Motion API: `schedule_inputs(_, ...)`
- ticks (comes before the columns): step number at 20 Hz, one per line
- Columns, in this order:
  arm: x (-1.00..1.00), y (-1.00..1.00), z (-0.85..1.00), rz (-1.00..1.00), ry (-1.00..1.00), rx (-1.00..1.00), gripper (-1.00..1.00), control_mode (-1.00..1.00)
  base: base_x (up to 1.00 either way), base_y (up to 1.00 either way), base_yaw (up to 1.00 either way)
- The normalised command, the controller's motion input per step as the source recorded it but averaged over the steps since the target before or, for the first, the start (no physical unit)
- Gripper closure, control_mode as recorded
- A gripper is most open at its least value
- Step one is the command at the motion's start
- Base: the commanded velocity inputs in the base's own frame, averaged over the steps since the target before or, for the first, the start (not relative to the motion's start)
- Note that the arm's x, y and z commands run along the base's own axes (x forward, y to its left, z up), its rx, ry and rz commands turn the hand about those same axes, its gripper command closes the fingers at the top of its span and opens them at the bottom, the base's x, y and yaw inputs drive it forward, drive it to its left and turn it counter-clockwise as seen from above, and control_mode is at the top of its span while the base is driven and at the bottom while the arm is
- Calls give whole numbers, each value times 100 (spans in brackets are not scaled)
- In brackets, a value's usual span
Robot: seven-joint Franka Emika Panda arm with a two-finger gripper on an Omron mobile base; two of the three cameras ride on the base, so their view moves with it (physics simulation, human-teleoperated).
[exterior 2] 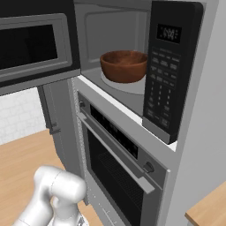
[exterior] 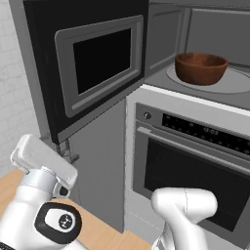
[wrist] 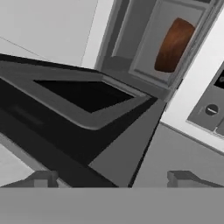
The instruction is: Pick the cucumber from the sink and place it in the bowl. Then pick the bowl and place it in the microwave. Then close the microwave door and press the start button.
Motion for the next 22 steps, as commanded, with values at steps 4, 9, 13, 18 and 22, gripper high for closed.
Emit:
schedule_inputs(4, 38, 86, -58, -10, -9, -2, -100, -100, 0, 0, 0)
schedule_inputs(9, 52, 52, -37, -8, -8, 0, -100, -100, 0, 0, 0)
schedule_inputs(13, 56, -2, 0, -11, 0, 3, -100, -100, 0, 0, 0)
schedule_inputs(18, 65, -17, 0, -12, -7, 6, -100, -100, 0, 0, 0)
schedule_inputs(22, 69, -28, 0, -6, -10, 9, -100, -100, 0, 0, 0)
